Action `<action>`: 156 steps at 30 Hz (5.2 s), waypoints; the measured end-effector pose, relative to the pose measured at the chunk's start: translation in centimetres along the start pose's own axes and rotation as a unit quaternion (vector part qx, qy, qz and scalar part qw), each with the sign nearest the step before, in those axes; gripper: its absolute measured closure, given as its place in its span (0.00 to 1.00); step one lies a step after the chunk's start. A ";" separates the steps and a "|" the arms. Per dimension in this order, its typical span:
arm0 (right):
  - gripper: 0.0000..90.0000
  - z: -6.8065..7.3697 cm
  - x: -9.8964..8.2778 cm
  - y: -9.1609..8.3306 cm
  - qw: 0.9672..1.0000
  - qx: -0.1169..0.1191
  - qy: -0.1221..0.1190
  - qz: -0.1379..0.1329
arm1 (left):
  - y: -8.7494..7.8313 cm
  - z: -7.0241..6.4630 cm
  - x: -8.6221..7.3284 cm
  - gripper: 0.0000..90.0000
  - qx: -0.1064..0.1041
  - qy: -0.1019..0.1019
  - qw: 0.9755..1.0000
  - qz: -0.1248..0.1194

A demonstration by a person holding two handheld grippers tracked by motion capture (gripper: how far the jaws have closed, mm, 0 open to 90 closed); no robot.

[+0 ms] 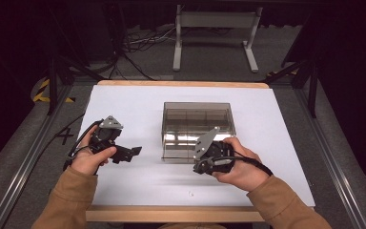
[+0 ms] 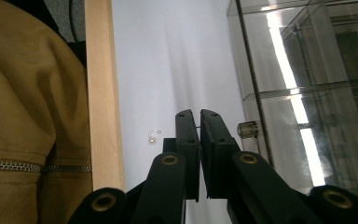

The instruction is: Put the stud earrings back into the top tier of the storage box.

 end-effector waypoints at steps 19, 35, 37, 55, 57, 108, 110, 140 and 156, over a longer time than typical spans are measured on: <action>0.96 -1.9 1.0 -1.3 0.998 -0.020 0.051 -0.006 | -0.1 0.1 0.0 0.02 -0.001 0.000 1.000 -0.001; 0.96 -3.5 1.0 -1.6 0.996 -0.036 0.086 -0.003 | -0.2 0.1 -0.1 0.02 -0.003 0.000 1.000 0.001; 0.96 -3.8 1.0 -1.4 0.995 -0.037 0.089 -0.002 | -0.2 0.1 -0.1 0.02 -0.003 0.000 1.000 0.001; 0.96 -5.6 1.0 0.7 0.993 -0.032 0.110 0.019 | -0.3 0.2 0.0 0.02 -0.001 -0.002 1.000 -0.005; 0.96 -5.7 0.9 0.9 0.993 -0.028 0.111 0.022 | -0.3 0.2 0.0 0.02 0.000 0.001 1.000 -0.004; 0.94 -6.4 0.7 2.3 0.992 -0.028 0.114 0.037 | -0.3 0.2 0.0 0.02 -0.001 0.002 1.000 -0.004; 0.94 -6.3 0.7 1.8 0.993 -0.031 0.112 0.029 | -0.3 0.2 0.0 0.02 -0.001 0.003 1.000 -0.002; 0.92 -2.0 0.9 -1.0 0.999 -0.010 0.042 -0.021 | -0.3 0.1 0.0 0.02 -0.002 0.000 1.000 -0.003; 0.90 -0.5 1.0 -0.3 1.000 0.002 0.013 -0.023 | -0.3 0.1 0.0 0.02 -0.001 0.000 1.000 -0.004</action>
Point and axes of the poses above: each handheld gripper's, and its own axes: y roughly forward along the jaws, x roughly out of its top, z roughly to its left, the point moved 9 cm from there along y, roughly forward along the jaws, and after that the axes turned 13 degrees about z, right-handed, at the moved point
